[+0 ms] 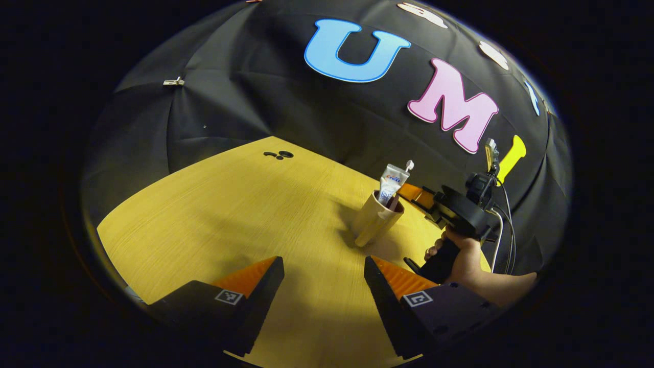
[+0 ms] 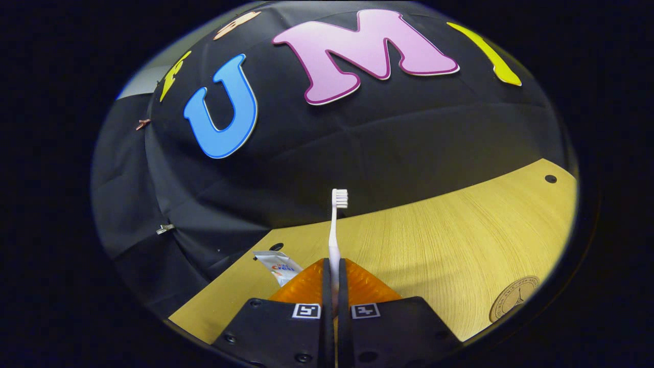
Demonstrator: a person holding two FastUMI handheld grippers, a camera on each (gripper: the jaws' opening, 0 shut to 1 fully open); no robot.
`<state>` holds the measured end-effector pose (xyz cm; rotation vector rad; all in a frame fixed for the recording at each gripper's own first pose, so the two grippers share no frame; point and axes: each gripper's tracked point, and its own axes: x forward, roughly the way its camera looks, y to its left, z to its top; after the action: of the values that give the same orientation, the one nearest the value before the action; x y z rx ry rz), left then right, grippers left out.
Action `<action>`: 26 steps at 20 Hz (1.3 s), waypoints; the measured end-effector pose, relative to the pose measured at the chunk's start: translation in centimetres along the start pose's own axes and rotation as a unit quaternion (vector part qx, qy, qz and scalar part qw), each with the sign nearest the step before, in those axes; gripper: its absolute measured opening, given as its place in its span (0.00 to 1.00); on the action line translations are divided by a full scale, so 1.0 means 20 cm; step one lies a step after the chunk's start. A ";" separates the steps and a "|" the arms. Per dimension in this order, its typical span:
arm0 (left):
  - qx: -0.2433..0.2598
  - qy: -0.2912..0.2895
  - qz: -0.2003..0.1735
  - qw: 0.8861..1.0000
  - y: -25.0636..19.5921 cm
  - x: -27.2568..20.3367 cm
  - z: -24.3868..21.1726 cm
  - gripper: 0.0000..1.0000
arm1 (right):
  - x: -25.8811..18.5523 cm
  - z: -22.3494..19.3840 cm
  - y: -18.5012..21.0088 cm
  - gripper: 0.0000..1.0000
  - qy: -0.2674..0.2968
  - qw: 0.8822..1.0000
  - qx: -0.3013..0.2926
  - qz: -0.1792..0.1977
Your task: Put the toothbrush and toothpaste on the desktop into the cup, then pick up the cup and place it on the coaster on the desktop.
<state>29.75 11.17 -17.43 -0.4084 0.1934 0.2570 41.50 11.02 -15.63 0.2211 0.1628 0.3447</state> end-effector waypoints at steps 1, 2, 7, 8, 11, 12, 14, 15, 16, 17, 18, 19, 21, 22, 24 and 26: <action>-0.001 0.002 0.001 1.000 0.00 0.00 -0.01 0.98 | -0.01 -0.01 -0.01 0.08 0.004 1.000 0.000 -0.002; -0.003 0.003 0.001 1.000 -0.01 -0.01 -0.01 0.98 | -0.03 -0.02 -0.02 0.13 0.010 1.000 0.004 -0.004; 0.006 0.000 -0.004 1.000 -0.07 0.00 0.04 0.98 | -0.16 0.09 -0.15 0.81 0.003 1.000 0.013 -0.022; 0.012 -0.002 -0.006 1.000 -0.09 0.00 0.06 0.98 | -0.18 0.12 -0.20 0.87 0.003 0.999 0.015 -0.031; 0.031 -0.004 -0.014 0.999 -0.15 0.04 0.12 0.98 | -0.26 0.18 -0.38 0.98 0.011 0.998 0.017 -0.064; 0.036 -0.004 -0.017 0.999 -0.17 0.05 0.15 0.98 | -0.29 0.20 -0.45 0.98 0.012 0.997 0.014 -0.077; 0.048 -0.003 -0.024 0.999 -0.21 0.08 0.19 0.98 | -0.36 0.26 -0.59 0.98 0.008 0.995 0.016 -0.103; 0.057 -0.001 -0.025 0.998 -0.23 0.10 0.21 0.97 | -0.39 0.29 -0.66 0.98 0.008 0.993 0.018 -0.114; 0.065 0.003 -0.027 0.997 -0.24 0.12 0.22 0.98 | -0.43 0.31 -0.72 0.98 0.007 0.992 0.018 -0.123; 0.074 0.008 -0.030 0.997 -0.26 0.13 0.23 0.98 | -0.47 0.33 -0.79 0.98 0.007 0.991 0.015 -0.134; 0.083 0.012 -0.033 0.996 -0.28 0.15 0.24 0.98 | -0.50 0.35 -0.87 0.98 0.006 0.989 0.011 -0.144; 0.093 0.017 -0.036 0.995 -0.30 0.17 0.24 0.98 | -0.53 0.37 -0.94 0.98 0.005 0.988 0.008 -0.155; 0.114 0.029 -0.043 0.992 -0.34 0.21 0.24 0.98 | -0.60 0.42 -1.09 0.98 0.003 0.985 0.007 -0.175; 0.127 0.036 -0.046 0.990 -0.36 0.24 0.24 0.98 | -0.63 0.44 -1.16 0.98 0.002 0.983 0.007 -0.185; 0.154 0.051 -0.050 0.985 -0.39 0.30 0.22 0.98 | -0.71 0.48 -1.30 0.98 0.000 0.979 0.007 -0.204; 0.174 0.071 -0.052 0.981 -0.41 0.37 0.20 0.97 | -0.77 0.49 -1.44 0.98 0.002 0.975 0.006 -0.224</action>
<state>39.65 7.16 -12.65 -0.0880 0.3493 0.0873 38.24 -22.56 -11.20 0.1900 0.2137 -0.1046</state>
